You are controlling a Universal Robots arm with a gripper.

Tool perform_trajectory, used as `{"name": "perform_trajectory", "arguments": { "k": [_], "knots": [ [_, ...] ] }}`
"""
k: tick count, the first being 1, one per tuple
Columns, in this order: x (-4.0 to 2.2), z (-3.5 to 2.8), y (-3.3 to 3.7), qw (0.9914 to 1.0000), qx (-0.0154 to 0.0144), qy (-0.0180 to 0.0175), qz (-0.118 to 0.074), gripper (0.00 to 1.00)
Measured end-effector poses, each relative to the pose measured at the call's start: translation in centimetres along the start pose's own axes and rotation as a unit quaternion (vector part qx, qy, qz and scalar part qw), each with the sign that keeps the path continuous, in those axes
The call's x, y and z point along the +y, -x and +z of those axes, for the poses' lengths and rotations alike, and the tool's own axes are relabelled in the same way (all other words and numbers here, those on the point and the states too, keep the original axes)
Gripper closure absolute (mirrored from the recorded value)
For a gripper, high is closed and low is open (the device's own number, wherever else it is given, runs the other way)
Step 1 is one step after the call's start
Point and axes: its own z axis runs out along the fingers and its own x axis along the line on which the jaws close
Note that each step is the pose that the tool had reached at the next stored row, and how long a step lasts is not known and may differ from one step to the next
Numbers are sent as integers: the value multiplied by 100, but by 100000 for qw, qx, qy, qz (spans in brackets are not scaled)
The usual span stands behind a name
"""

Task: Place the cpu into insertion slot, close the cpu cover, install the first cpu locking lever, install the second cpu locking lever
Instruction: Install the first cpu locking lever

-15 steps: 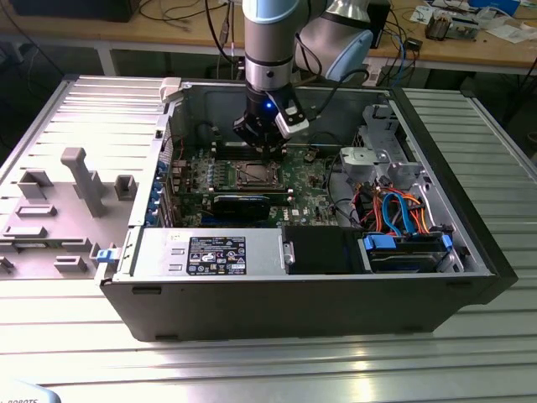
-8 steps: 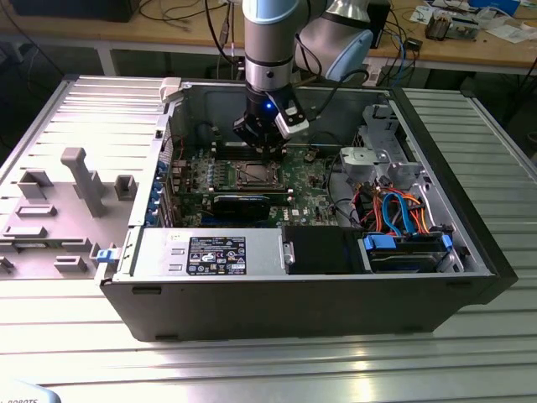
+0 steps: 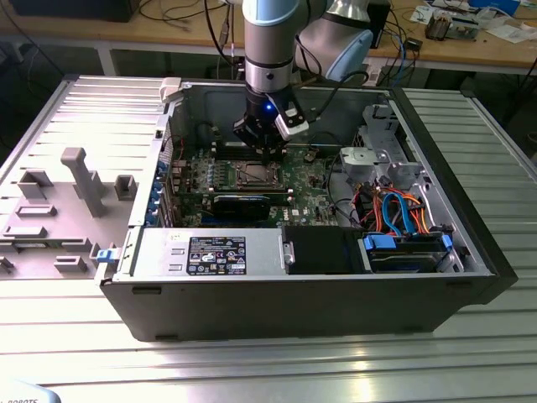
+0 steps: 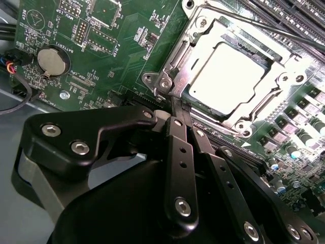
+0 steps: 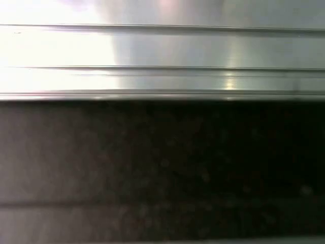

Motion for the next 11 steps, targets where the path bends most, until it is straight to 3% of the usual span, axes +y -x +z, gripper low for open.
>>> {"name": "perform_trajectory", "arguments": {
  "k": [2,5,11],
  "knots": [
    [-1,2,1,100000,-1,114,2,89],
    [0,6,2,99998,-14,643,35,89],
    [2,-44,4,99998,-9,682,33,89]
  ]
}}
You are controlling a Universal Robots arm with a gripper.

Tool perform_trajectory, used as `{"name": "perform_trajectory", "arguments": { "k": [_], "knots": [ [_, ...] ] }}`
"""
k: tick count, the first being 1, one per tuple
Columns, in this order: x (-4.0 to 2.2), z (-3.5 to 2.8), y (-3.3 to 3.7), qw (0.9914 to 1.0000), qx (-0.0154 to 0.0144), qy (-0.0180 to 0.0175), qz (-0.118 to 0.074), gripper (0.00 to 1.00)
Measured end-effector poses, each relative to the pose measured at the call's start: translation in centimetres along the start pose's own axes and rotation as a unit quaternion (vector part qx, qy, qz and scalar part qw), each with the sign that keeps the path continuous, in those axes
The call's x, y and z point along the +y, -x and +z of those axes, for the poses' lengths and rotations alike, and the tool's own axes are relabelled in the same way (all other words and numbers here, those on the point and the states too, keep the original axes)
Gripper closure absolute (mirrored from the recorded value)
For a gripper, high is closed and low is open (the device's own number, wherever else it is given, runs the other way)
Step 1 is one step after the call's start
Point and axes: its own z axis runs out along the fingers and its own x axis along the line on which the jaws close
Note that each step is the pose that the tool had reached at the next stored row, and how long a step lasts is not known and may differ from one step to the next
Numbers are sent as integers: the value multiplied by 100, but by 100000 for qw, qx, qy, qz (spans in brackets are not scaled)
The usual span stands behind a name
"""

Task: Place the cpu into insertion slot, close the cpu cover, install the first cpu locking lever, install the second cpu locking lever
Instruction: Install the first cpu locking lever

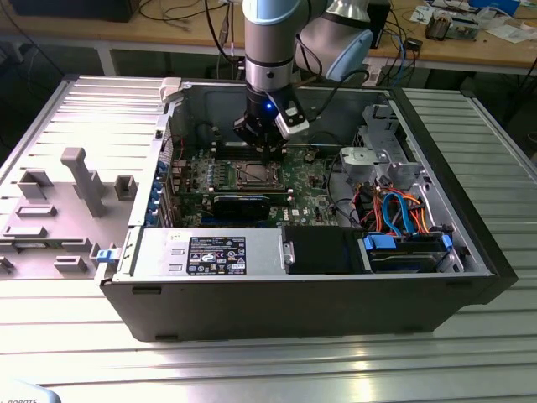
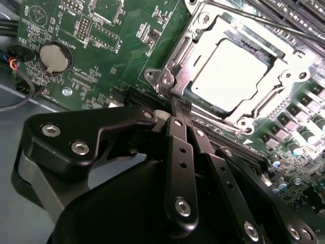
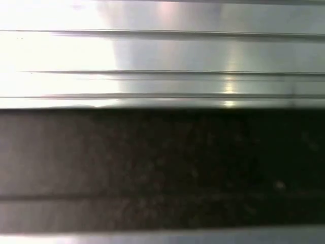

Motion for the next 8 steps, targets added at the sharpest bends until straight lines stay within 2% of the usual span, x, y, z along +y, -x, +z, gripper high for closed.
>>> {"name": "perform_trajectory", "arguments": {
  "k": [3,8],
  "knots": [
    [-1,-5,1,100000,-3,-135,-16,89],
    [-48,-6,1,100000,14,-270,-3,89]
  ]
}}
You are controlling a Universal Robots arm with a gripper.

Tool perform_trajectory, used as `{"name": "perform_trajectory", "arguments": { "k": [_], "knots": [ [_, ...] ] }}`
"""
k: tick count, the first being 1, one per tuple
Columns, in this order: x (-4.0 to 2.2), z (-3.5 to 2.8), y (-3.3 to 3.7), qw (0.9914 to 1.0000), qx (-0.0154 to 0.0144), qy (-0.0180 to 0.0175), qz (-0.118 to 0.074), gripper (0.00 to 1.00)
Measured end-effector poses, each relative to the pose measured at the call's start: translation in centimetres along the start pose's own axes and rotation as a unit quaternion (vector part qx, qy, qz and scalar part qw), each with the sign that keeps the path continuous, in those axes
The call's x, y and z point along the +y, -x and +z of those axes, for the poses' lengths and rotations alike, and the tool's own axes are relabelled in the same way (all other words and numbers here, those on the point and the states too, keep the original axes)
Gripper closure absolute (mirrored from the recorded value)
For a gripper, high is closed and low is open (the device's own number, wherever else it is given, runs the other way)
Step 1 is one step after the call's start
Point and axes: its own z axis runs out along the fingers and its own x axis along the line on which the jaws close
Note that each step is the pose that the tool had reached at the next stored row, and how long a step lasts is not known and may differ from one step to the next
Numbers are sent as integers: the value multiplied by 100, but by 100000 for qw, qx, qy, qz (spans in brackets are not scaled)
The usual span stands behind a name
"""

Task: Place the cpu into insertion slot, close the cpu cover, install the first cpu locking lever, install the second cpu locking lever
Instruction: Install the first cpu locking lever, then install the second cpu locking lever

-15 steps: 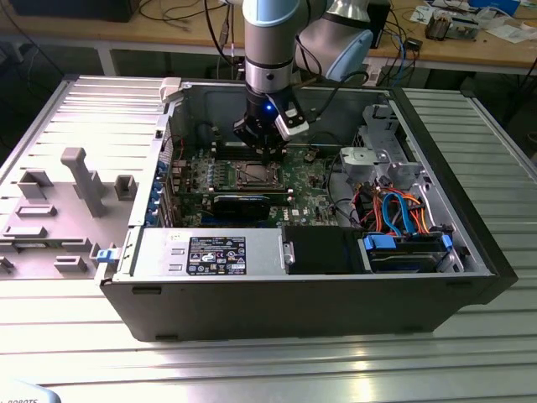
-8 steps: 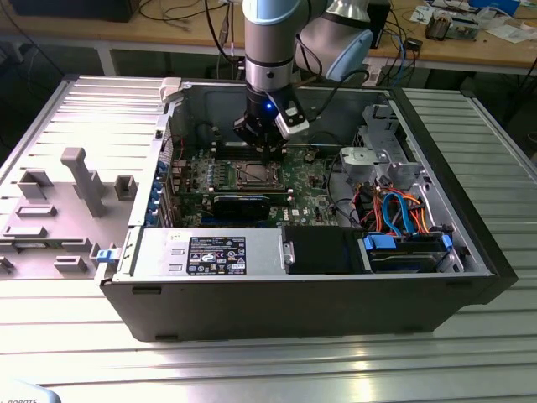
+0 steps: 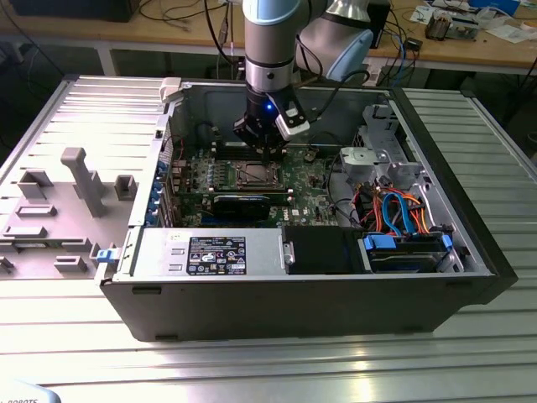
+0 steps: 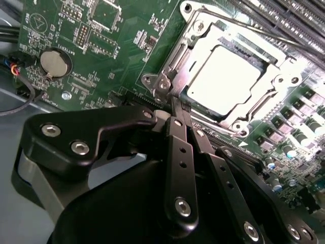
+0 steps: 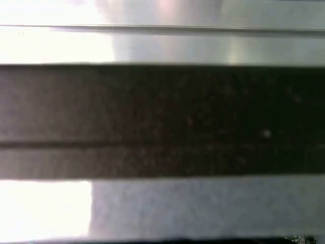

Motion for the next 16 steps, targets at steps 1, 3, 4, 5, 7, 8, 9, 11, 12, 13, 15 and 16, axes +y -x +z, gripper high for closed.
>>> {"name": "perform_trajectory", "arguments": {
  "k": [1,3,4,5,7,8,9,11,12,13,15,16],
  "knots": [
    [0,0,0,100000,3,-7,5,89],
    [-4,0,0,100000,0,-7,0,89],
    [-6,1,0,100000,3,-5,-1,89],
    [-6,1,0,100000,0,-5,0,89],
    [-7,1,0,100000,1,-4,-1,89],
    [-7,1,0,100000,3,-7,-1,89],
    [-7,1,0,100000,-1,-7,-2,89],
    [-8,2,0,100000,2,-6,-1,89],
    [-9,2,0,100000,1,-7,0,89],
    [-11,2,0,100000,-1,1,-6,89],
    [-21,1,0,100000,6,-15,-10,89],
    [-32,1,0,100000,5,-13,-7,89]
  ]
}}
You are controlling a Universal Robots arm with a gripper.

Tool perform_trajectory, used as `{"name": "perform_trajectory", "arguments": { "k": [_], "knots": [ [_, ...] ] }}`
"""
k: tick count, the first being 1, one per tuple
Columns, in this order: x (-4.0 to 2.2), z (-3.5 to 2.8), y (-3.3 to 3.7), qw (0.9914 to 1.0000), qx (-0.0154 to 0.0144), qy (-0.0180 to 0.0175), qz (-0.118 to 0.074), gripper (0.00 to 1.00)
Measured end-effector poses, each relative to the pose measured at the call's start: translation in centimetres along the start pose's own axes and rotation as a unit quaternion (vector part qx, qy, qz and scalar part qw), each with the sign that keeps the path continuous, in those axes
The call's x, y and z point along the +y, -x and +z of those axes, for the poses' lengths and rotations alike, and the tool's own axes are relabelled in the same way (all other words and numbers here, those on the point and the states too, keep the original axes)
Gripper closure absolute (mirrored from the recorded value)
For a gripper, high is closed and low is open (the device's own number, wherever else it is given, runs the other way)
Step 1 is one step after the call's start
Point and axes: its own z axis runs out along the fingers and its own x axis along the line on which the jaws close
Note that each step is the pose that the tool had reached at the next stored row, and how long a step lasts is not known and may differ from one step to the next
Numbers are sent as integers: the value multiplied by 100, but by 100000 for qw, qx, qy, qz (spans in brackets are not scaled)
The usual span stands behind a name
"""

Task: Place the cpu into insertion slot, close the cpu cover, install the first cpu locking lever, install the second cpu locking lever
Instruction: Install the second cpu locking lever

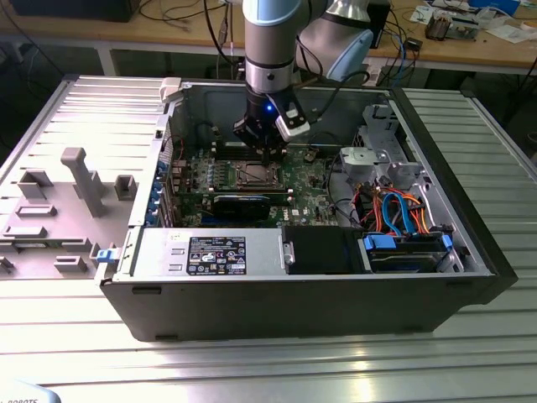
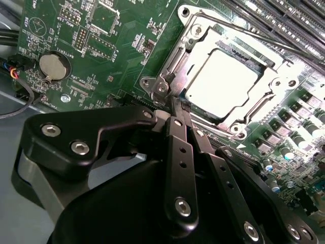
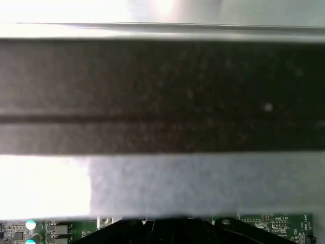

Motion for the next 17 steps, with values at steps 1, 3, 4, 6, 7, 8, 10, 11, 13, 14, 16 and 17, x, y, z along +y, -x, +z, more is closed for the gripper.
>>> {"name": "perform_trajectory", "arguments": {
  "k": [1,3,4,6,7,8,10,11,13,14,16,17],
  "knots": [
    [-6,0,0,100000,0,-7,2,89],
    [-10,-1,0,100000,-5,-4,8,89],
    [-11,-11,0,100000,1,-18,9,89],
    [-9,-45,2,100000,-1,-13,6,89],
    [-8,-62,3,100000,-4,-8,5,89],
    [-8,-74,3,100000,-4,-8,8,89],
    [-6,-106,5,100000,-7,-8,6,89],
    [-6,-129,6,100000,-2,-10,6,89],
    [-4,-171,8,100000,-1,-14,4,89],
    [-4,-185,8,100000,-3,-13,6,89],
    [-2,-227,10,100000,-7,-9,6,89],
    [-1,-250,11,100000,-5,-13,8,89]
  ]
}}
